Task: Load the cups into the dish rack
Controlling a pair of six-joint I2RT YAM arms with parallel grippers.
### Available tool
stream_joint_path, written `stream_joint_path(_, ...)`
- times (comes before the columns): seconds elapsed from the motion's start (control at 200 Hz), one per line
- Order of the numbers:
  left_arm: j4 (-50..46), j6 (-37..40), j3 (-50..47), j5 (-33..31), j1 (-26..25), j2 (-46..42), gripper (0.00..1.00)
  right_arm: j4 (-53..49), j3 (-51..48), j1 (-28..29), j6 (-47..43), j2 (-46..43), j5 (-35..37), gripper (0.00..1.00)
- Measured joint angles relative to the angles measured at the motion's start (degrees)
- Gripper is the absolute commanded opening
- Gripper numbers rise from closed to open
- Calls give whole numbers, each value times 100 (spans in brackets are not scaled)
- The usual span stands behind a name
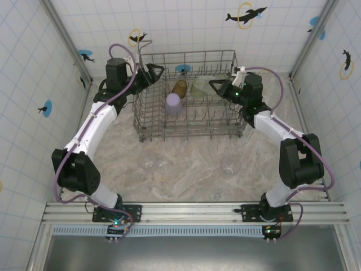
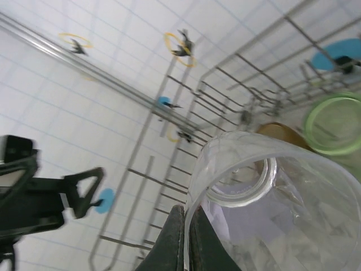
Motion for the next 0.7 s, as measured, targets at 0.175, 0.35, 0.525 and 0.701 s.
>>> stream_joint_path(0.175,350,-289,0,136,-190,186,97,1364,-153,170,568,223,-245,0)
stream_joint_path(0.35,619,-542,-13,334,-369,466,98,2599,-262,343,1095,535,-382,0)
stream_joint_path(0.525,737,-706,-81,452,-461,538,97,3602,-262,413,1587,907,-466,0)
stream_joint_path(0.701,942,-883,-177,479,-496,538,98,4157,-262,492,1963,1178,-511,0)
